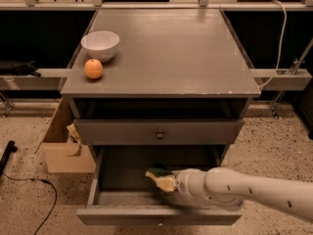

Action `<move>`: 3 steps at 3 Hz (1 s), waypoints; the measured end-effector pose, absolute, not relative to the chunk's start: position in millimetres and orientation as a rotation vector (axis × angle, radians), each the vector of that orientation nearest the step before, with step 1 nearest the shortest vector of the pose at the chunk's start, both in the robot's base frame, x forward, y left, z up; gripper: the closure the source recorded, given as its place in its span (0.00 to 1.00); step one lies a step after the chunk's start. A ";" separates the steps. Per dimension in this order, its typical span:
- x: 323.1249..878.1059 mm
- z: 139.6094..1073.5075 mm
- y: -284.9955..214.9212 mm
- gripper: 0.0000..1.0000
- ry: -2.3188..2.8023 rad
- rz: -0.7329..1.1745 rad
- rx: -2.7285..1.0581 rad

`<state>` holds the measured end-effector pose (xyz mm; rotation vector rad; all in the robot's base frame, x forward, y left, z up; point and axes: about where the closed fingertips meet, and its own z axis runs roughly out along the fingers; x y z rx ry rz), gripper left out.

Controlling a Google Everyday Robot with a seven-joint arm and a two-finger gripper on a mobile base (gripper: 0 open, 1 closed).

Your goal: Place sponge into middle drawer

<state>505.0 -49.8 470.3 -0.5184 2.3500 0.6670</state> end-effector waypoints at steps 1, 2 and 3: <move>511.3 460.9 -47.6 1.00 2.363 0.665 -0.548; 524.7 440.5 -49.6 1.00 2.391 0.653 -0.577; 532.3 427.3 -54.2 1.00 2.412 0.636 -0.579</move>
Offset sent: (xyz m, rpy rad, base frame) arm 0.0305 -0.0024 -0.0428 -0.0591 0.0427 0.0594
